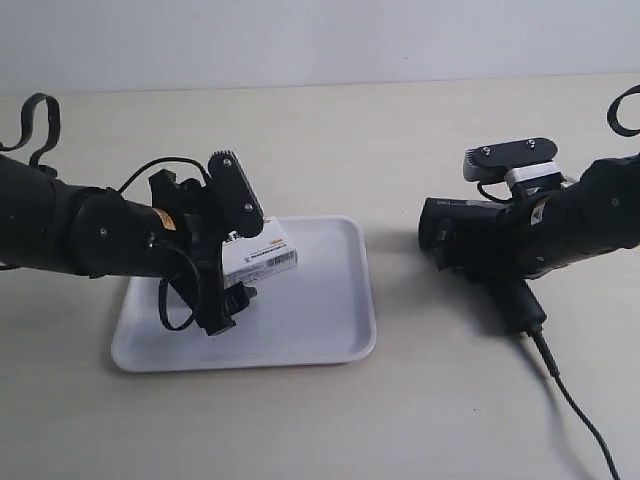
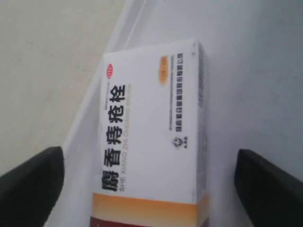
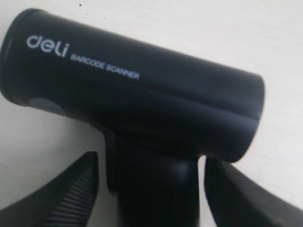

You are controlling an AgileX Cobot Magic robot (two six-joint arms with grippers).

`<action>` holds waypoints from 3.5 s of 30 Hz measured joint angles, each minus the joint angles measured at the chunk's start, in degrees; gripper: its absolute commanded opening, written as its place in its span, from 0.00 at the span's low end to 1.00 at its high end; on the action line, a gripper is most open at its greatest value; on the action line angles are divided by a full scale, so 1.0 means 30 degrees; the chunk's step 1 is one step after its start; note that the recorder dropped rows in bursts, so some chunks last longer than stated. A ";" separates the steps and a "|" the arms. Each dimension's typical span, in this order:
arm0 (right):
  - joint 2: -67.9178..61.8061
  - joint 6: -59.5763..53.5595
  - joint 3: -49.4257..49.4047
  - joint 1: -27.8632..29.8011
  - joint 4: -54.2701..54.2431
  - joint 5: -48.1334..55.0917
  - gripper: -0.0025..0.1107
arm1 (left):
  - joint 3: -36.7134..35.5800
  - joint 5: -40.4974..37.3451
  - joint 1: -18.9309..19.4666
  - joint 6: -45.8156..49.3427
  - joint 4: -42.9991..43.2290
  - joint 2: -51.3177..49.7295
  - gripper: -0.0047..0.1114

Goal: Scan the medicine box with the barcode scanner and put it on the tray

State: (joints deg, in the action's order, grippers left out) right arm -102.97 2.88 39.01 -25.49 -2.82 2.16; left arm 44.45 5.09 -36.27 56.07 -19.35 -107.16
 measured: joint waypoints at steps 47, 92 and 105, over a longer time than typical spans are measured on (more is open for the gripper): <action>2.4490 0.1407 -1.0466 0.0000 -0.0603 -0.1523 0.02 | -1.4772 -0.2224 1.2232 -1.0588 -0.1055 3.5441 0.06; 2.4490 0.1407 -1.0466 0.0000 -0.0603 -0.1654 0.02 | -1.4803 -0.6544 1.2454 -1.7200 0.6197 3.5599 0.06; 2.4490 0.1726 -1.2924 0.0000 0.0072 -0.1727 0.02 | -1.4803 -0.6544 1.2454 -1.7200 0.6197 3.5599 0.06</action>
State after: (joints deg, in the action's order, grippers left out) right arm -29.50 8.06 0.23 -25.49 -2.60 -3.03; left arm 0.04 -14.54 1.09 4.47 -0.76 -0.37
